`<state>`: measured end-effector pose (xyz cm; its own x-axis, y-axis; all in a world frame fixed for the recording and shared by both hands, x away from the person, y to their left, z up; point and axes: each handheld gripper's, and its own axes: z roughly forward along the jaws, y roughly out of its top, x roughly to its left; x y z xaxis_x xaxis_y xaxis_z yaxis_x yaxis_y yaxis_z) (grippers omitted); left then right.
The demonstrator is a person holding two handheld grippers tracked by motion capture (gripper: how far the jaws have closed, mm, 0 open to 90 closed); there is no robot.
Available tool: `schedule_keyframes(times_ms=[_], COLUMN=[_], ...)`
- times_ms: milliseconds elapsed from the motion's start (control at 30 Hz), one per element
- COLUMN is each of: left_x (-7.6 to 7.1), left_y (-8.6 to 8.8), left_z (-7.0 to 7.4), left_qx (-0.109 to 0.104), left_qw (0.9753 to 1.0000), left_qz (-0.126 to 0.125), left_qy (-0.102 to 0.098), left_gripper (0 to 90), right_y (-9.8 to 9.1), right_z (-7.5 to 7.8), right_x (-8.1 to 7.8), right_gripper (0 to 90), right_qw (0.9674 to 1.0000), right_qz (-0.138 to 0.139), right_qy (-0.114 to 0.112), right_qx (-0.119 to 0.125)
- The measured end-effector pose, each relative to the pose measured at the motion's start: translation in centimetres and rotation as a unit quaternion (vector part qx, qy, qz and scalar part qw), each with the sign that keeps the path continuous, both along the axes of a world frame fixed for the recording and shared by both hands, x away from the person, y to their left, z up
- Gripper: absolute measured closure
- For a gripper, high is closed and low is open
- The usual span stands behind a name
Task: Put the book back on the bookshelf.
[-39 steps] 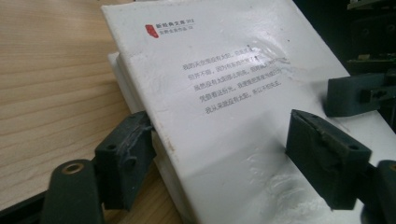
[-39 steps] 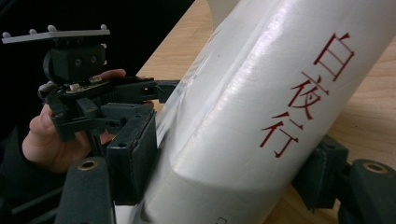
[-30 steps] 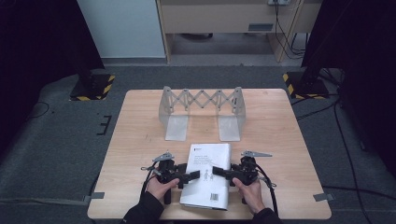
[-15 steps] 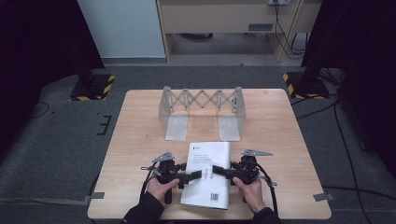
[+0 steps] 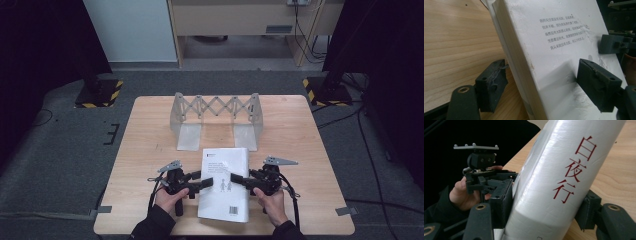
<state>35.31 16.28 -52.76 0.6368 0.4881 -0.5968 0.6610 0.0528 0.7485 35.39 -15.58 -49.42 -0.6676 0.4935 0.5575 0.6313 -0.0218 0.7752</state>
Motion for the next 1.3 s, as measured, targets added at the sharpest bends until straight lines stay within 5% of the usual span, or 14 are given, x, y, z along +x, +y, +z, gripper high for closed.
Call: schedule_keyframes(times_ms=[133,500,600,733,900,1033,1167,1300], left_x=[0.1,-0.2,-0.2,-0.2,-0.5,-0.5,-0.4,-0.2], left_y=[-0.1,-1.3,-1.4,-1.4,-1.7,-1.8,-1.2,-1.0], left_z=[-0.1,0.6,0.9,1.4,2.1,2.1,1.4,0.4], left_qx=[-0.010,0.017,0.022,0.002,0.010,0.013,0.032,0.012], left_qw=[0.9999,0.9987,0.9976,0.9985,0.9976,0.9978,0.9988,0.9998], left_qz=[-0.005,-0.042,-0.046,-0.026,-0.015,-0.005,0.001,-0.006], left_qy=[0.002,-0.022,-0.046,-0.048,-0.067,-0.065,-0.038,-0.016], left_gripper=[23.1,20.7,22.2,31.1,34.0,33.6,19.6,13.4], right_y=[-0.1,-0.6,-0.7,-0.9,-1.2,-1.3,-1.5,-1.6], right_z=[0.4,0.7,0.9,1.3,1.9,1.9,1.6,1.6], right_x=[0.0,0.0,0.0,0.1,0.0,0.0,0.0,0.1], right_gripper=[41.3,42.8,43.5,45.6,48.0,47.9,47.8,47.8], right_qw=[1.0000,0.9998,0.9997,0.9991,0.9981,0.9979,0.9979,0.9979], right_qz=[0.003,0.001,0.000,-0.003,-0.002,-0.002,-0.003,0.000], right_qy=[-0.007,-0.017,-0.023,-0.038,-0.055,-0.057,-0.054,-0.053], right_qx=[-0.001,0.006,0.009,0.020,0.030,0.031,0.034,0.036])
